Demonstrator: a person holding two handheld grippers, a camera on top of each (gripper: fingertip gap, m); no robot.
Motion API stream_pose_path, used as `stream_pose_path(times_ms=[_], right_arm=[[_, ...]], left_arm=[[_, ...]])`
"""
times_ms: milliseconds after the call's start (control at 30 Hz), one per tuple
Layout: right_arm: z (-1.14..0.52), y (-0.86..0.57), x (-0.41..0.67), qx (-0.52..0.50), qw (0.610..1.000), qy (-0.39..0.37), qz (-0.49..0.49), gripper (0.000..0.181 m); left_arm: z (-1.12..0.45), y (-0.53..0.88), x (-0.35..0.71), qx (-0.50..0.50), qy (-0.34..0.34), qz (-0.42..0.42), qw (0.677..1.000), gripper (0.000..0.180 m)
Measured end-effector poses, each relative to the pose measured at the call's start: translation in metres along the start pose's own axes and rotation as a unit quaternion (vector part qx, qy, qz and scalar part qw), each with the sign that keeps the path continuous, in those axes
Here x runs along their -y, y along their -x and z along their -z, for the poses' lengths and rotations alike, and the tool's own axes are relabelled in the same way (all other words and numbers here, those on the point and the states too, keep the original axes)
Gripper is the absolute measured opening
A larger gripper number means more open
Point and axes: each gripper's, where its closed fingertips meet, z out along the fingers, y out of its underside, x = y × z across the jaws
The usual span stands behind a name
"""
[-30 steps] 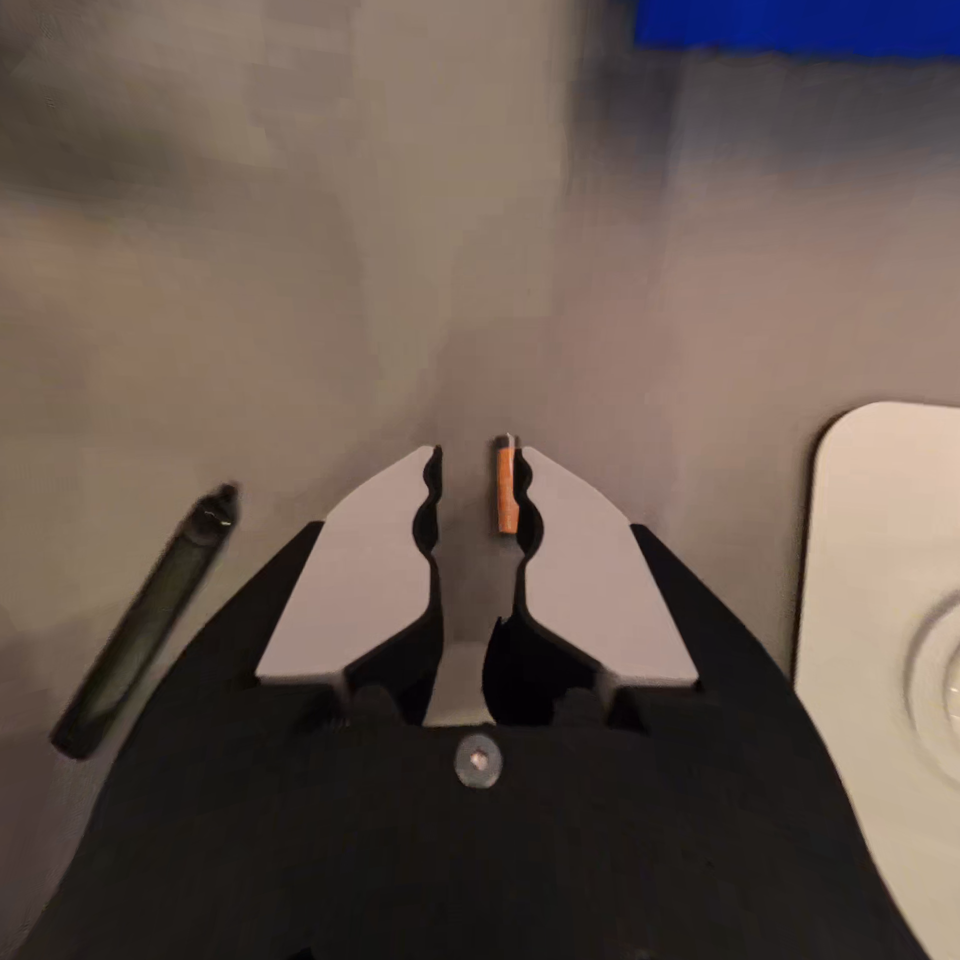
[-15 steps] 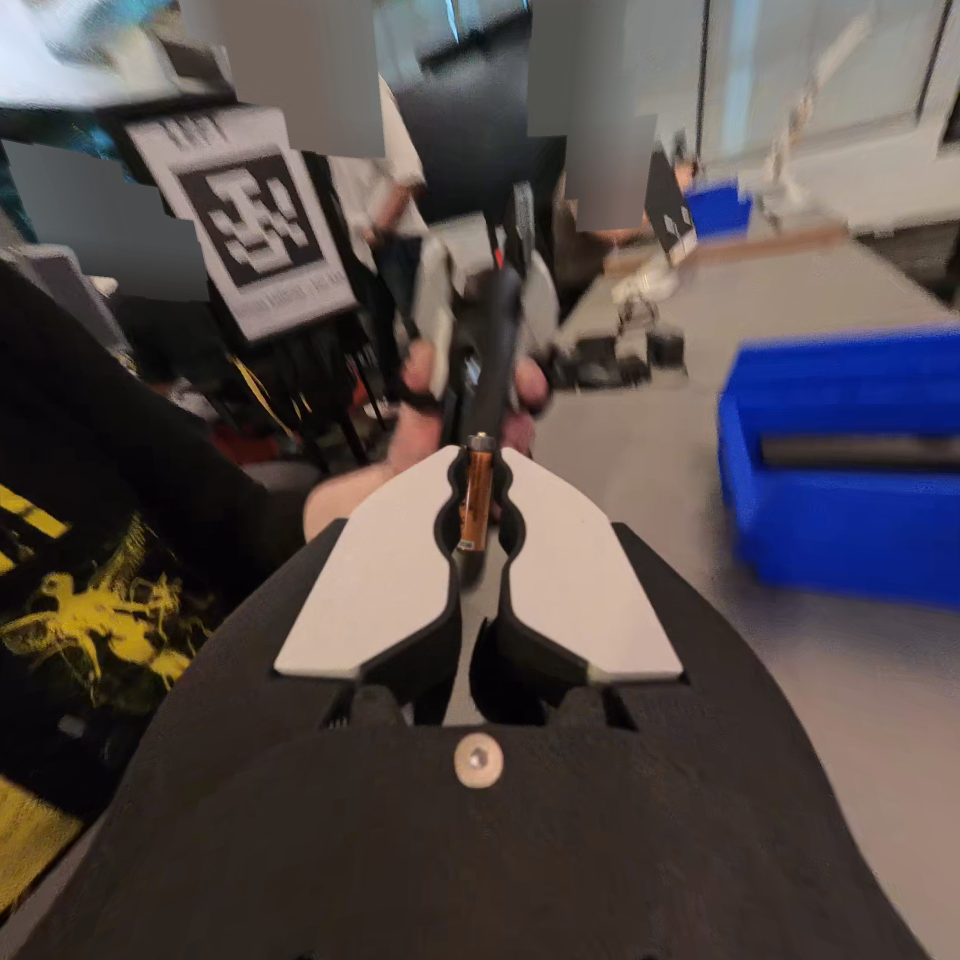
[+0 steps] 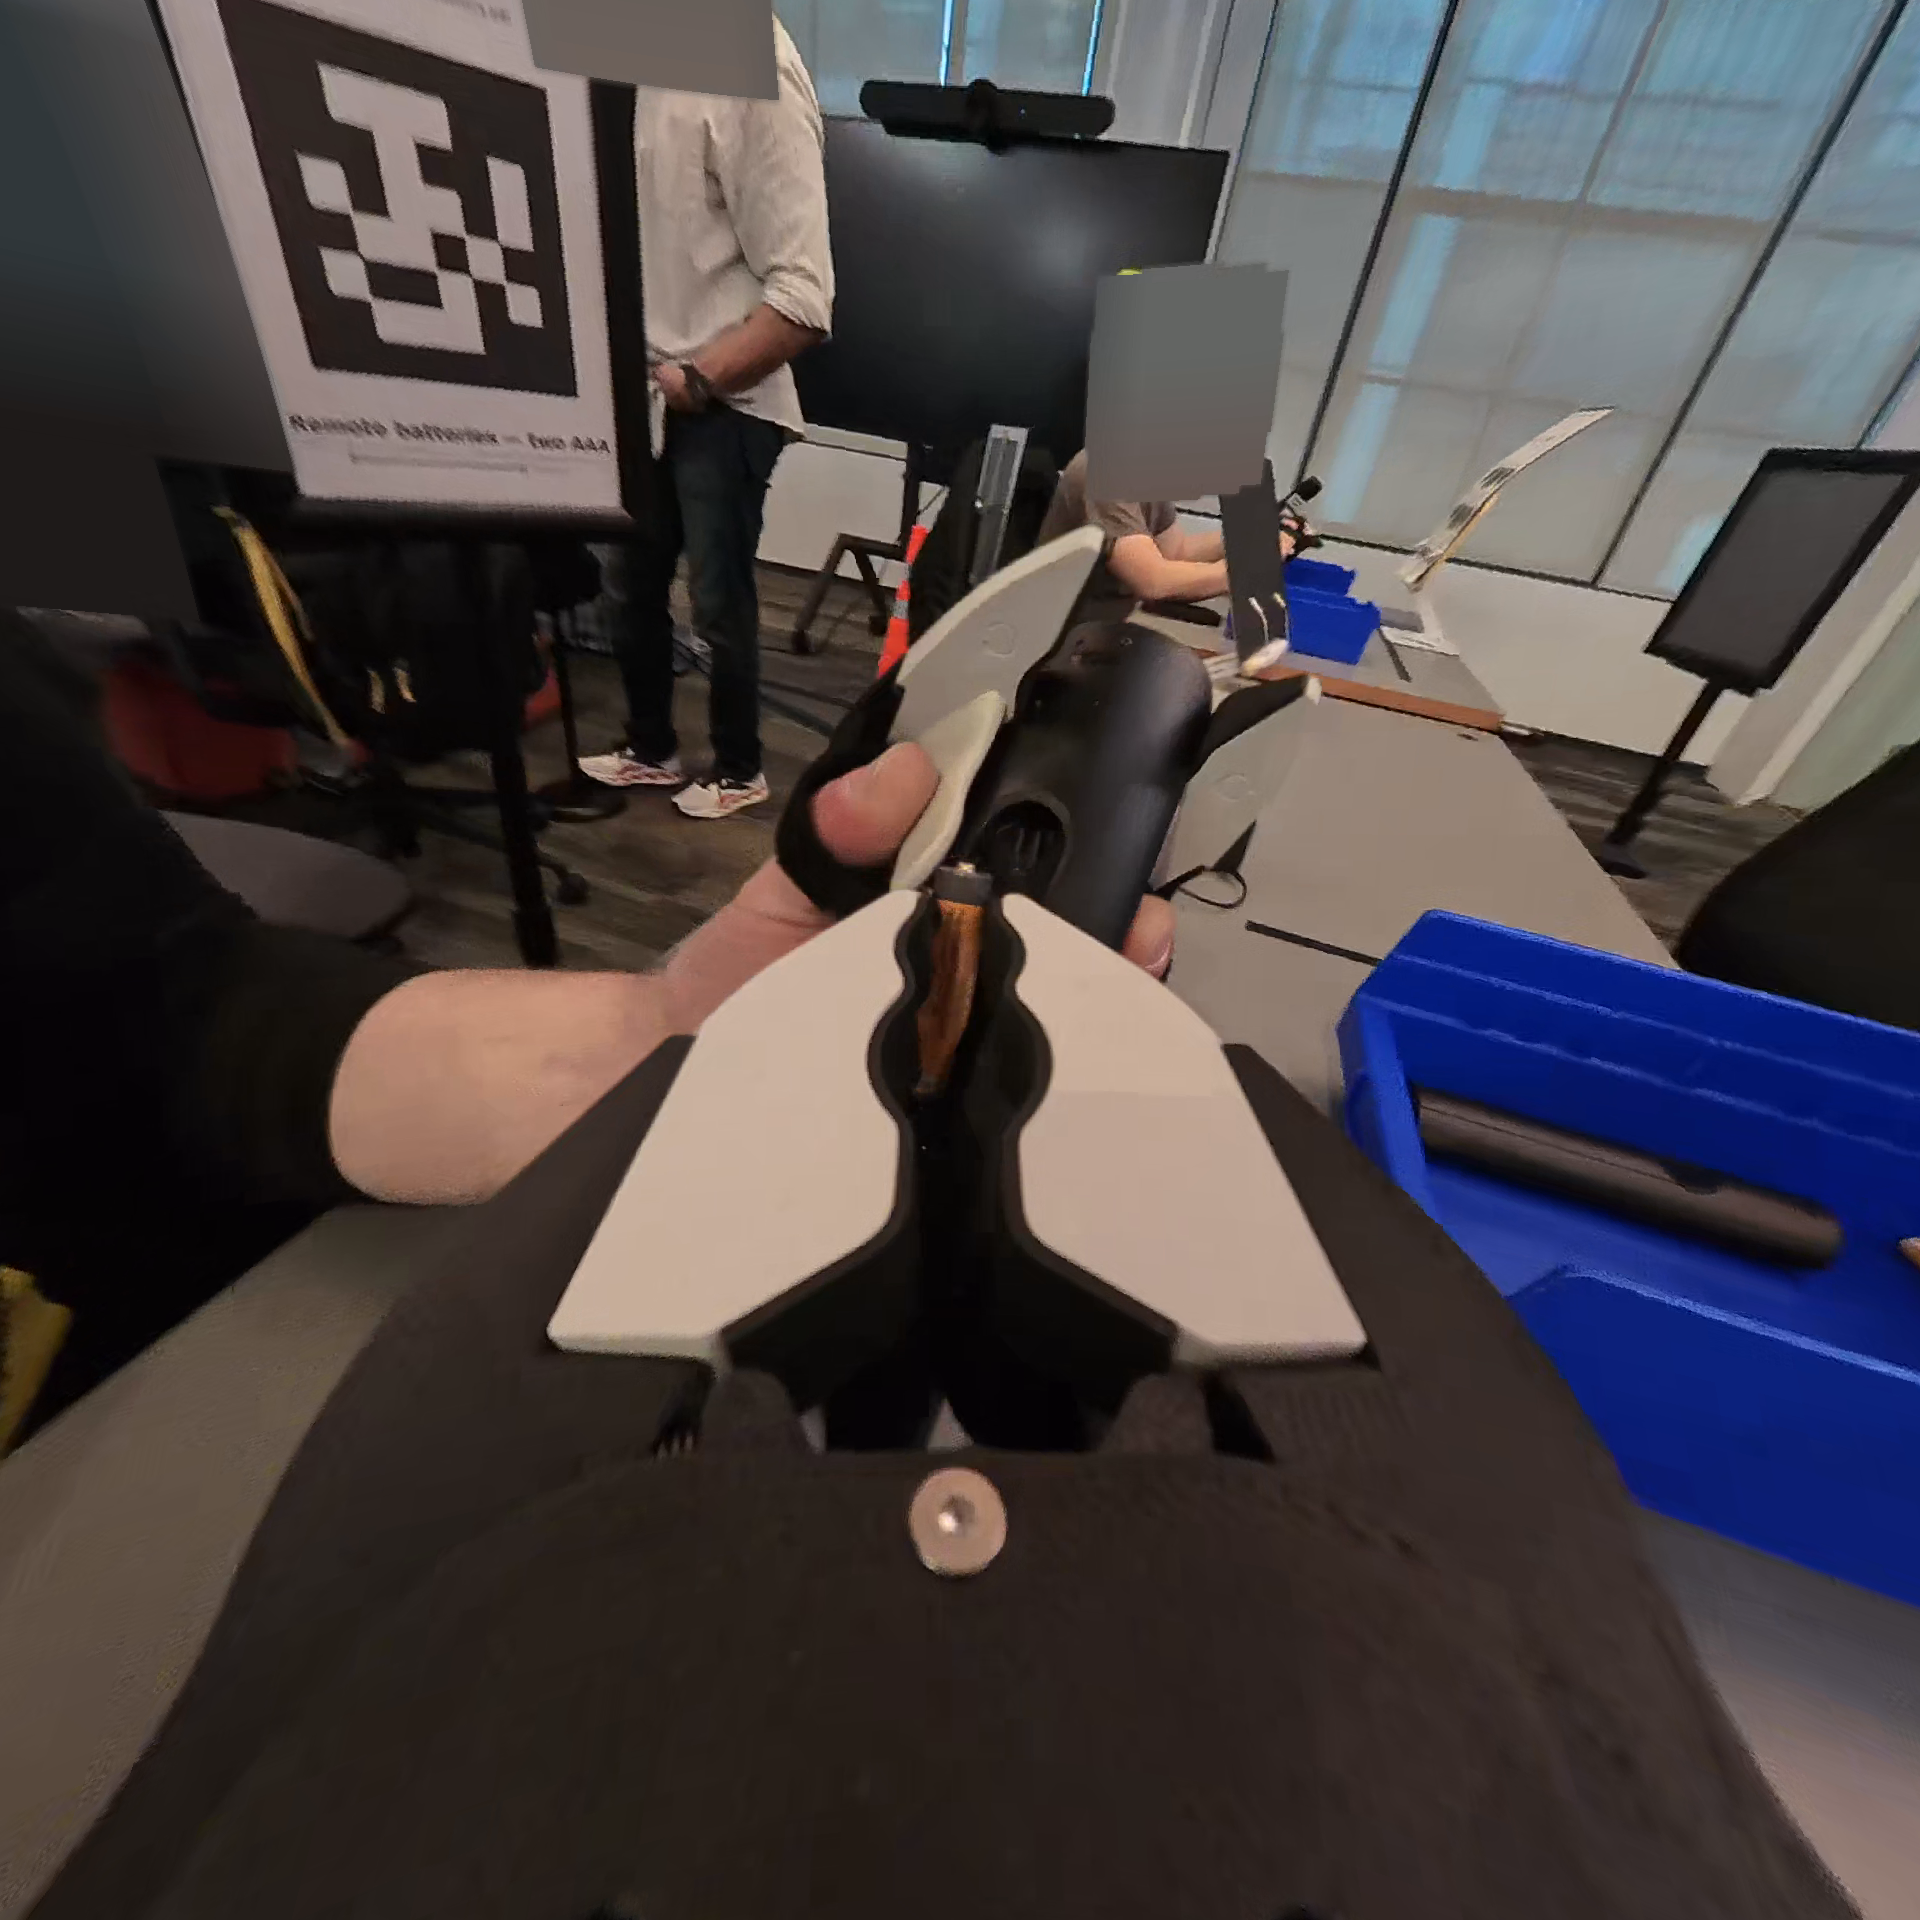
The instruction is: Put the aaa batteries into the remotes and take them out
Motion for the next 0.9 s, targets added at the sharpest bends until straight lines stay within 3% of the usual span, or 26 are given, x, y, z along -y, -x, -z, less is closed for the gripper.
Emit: stream_pose_path(times_ms=[133,167,233,400,467,600,767,900], right_arm=[[0.0,0.0,-0.006,-0.001,1.0,0.025,-0.003,0.013],[0.001,0.0,-0.006,0.003,0.999,0.029,-0.015,0.02],[0.004,-0.006,-0.008,-0.012,0.998,0.043,-0.041,0.051],[0.005,-0.008,-0.007,0.037,0.969,0.04,-0.242,0.069],[0.002,-0.008,-0.003,0.077,0.942,0.012,-0.327,0.057],[-0.001,-0.008,-0.006,0.101,0.919,-0.009,-0.382,0.038],[0.004,-0.005,-0.011,0.12,0.916,0.002,-0.383,0.029],[0.007,-0.005,-0.012,0.109,0.935,-0.002,-0.336,0.023]], left_arm=[[0.001,0.002,0.0,0.004,0.0,0.001,1.0,0.043],[0.001,0.002,0.001,0.004,-0.001,-0.001,1.0,0.043],[0.002,0.002,0.002,0.003,0.0,-0.006,1.0,0.047],[-0.004,-0.006,-0.007,-0.005,0.03,-0.038,0.999,0.047],[-0.006,-0.008,-0.012,-0.007,0.043,-0.052,0.998,0.044],[-0.009,-0.011,-0.018,-0.006,0.062,-0.08,0.995,0.044],[-0.012,-0.015,-0.028,-0.009,0.087,-0.102,0.991,0.044],[-0.013,-0.013,-0.031,-0.003,0.08,-0.091,0.993,0.043]])
